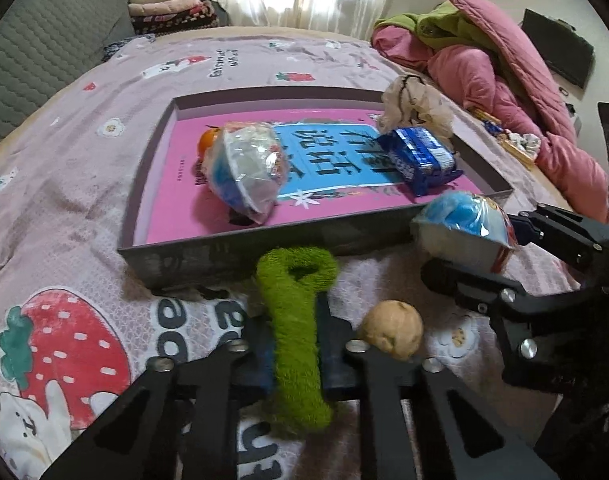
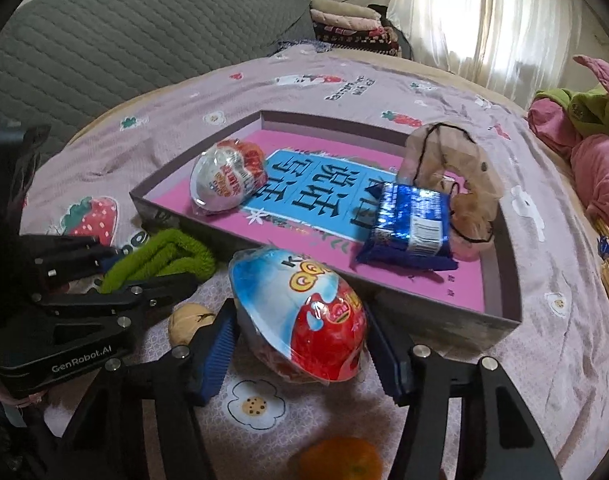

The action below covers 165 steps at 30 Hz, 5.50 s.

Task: Organize objects
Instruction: 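Close the left tool on the green ring while the right grasps the blue-red egg, then lift the green ring with the left tool while the right carries the blue-red egg over the tray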

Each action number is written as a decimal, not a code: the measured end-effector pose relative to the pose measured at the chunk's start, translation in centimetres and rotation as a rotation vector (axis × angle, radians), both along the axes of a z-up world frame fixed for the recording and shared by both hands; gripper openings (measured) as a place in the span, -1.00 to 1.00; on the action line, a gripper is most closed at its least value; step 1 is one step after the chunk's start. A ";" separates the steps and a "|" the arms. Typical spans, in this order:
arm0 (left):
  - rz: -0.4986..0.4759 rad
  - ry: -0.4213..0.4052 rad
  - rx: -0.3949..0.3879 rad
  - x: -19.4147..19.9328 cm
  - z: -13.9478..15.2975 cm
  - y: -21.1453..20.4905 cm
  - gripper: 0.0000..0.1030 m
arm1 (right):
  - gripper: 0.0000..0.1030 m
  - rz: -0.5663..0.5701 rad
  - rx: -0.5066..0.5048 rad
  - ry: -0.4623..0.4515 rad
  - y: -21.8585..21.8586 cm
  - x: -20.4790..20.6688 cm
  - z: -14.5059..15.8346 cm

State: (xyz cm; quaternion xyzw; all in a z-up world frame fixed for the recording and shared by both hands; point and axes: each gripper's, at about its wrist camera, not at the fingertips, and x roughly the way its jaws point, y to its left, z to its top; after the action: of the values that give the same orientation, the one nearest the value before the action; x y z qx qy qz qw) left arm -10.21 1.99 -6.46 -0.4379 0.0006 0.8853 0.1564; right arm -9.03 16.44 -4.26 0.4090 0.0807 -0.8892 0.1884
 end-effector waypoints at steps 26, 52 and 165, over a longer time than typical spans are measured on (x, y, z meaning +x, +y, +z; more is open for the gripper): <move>0.082 0.106 0.048 2.5 7.3 -0.6 -0.76 | 0.17 -0.078 -0.101 0.127 2.6 2.3 5.8; 0.087 0.247 0.041 1.5 17.9 2.9 -0.76 | 0.18 -0.139 -0.116 0.320 5.4 3.1 16.4; 0.051 -0.023 -0.107 -10.0 1.7 7.6 -0.66 | 0.19 -0.263 -0.021 0.037 7.3 -7.2 1.5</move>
State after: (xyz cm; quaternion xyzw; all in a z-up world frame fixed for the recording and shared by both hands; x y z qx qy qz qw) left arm -20.26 9.55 -4.77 -0.4558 0.0350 0.8825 0.1102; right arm -16.23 23.77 -2.75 0.3976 0.0207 -0.9144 0.0728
